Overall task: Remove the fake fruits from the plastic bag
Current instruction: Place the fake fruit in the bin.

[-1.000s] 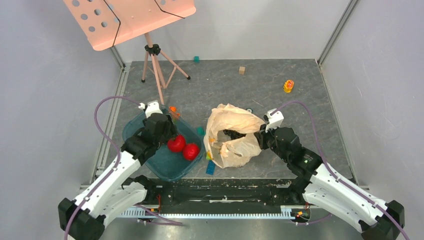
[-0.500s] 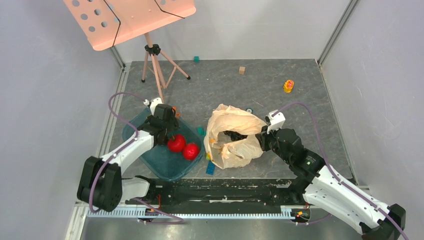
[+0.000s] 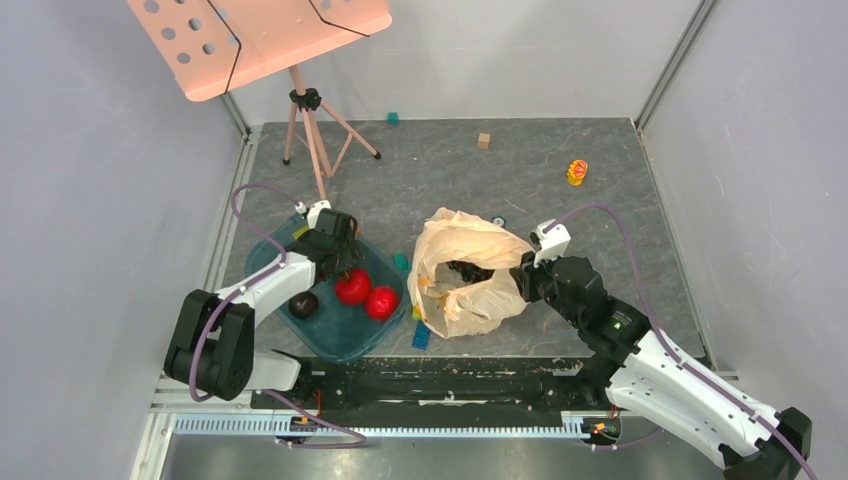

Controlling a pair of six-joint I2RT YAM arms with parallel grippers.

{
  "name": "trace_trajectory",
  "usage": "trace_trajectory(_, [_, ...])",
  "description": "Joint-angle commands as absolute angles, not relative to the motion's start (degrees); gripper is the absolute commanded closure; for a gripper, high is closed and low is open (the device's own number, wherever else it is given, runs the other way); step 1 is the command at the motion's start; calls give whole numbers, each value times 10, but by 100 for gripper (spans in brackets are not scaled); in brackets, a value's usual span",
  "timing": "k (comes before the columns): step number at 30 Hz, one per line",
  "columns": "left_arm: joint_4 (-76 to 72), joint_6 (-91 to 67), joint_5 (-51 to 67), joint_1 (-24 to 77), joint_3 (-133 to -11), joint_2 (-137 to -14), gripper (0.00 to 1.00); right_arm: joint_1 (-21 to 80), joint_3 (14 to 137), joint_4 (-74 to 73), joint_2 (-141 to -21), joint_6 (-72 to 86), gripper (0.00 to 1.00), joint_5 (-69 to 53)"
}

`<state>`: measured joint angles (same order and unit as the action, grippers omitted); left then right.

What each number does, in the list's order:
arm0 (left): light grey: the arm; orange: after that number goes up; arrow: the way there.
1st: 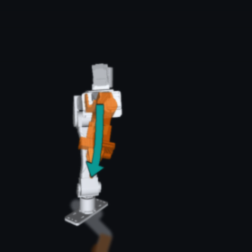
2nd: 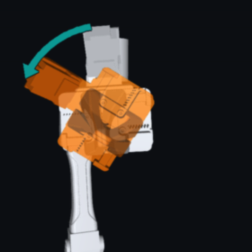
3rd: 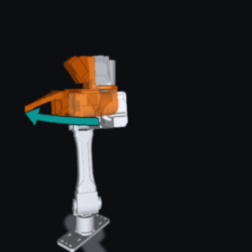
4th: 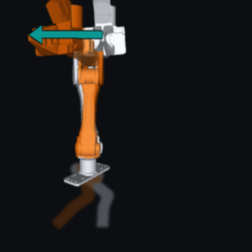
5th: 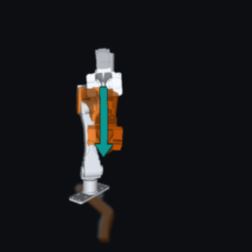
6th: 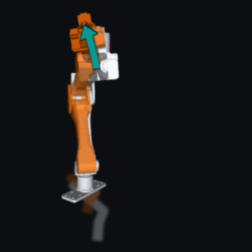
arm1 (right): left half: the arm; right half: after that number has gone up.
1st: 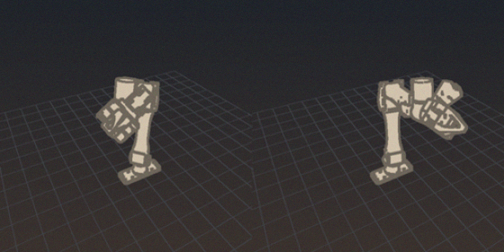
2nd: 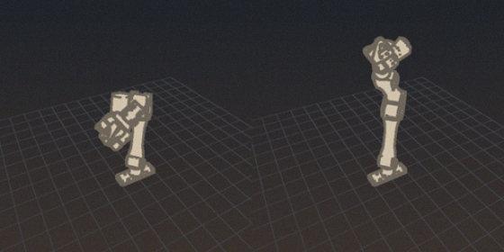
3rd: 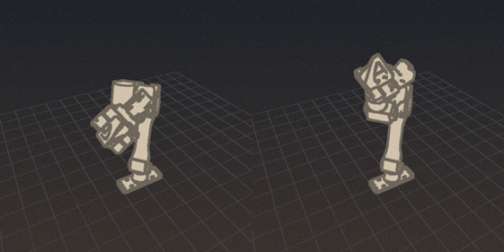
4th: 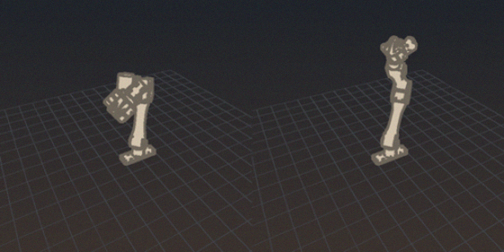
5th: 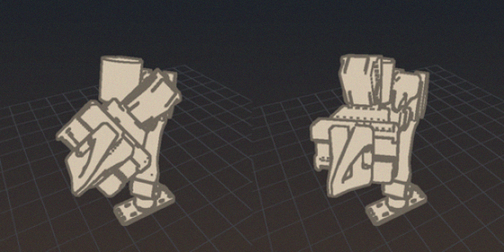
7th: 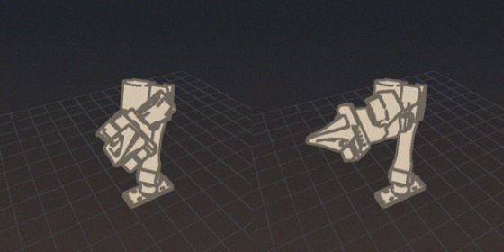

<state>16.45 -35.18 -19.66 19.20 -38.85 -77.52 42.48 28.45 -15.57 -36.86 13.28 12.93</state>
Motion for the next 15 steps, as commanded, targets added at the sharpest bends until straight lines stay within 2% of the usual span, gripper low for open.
trace_trajectory(1, [163, -337, -201, 190, -416, -767, 20, 425, 326, -159, -369, 123, 78, 134])
trace_trajectory(3, [168, -336, -203, 190, -418, -764, 18, 425, 340, -164, -372, 116, 75, 136])
trace_trajectory(6, [174, -336, -202, 189, -422, -757, 12, 425, 365, -171, -380, 104, 75, 133])
trace_trajectory(9, [180, -340, -200, 190, -426, -745, 2, 425, 387, -176, -386, 92, 83, 117])
trace_trajectory(12, [188, -344, -193, 190, -430, -724, 0, 425, 403, -177, -385, 76, 92, 94])
trace_trajectory(15, [192, -350, -171, 190, -431, -695, 0, 425, 417, -177, -385, 53, 95, 59])
